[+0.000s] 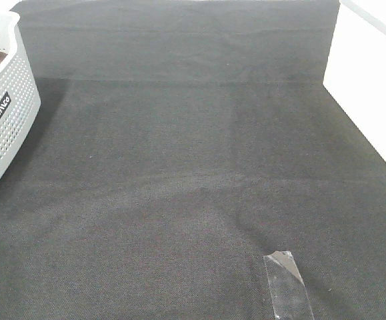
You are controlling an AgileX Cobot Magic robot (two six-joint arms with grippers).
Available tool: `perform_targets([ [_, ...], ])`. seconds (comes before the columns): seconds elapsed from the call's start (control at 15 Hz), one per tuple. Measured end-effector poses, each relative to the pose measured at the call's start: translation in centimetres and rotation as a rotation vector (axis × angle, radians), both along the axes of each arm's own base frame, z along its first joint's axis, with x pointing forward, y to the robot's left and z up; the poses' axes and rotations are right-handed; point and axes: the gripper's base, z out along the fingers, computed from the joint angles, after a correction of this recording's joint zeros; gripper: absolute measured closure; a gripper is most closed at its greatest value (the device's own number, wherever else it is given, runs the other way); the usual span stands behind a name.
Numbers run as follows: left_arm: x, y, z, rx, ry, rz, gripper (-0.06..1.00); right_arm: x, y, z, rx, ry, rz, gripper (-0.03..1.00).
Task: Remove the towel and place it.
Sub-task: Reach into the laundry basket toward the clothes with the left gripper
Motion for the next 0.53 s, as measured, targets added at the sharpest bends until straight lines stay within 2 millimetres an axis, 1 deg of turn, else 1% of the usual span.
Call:
perform_targets([
  [0.53,0.0,0.0,0.0,0.0,0.0,0.0,-0.05,0.0,0.0,0.0,0.0,0.0,0.0,0.22],
])
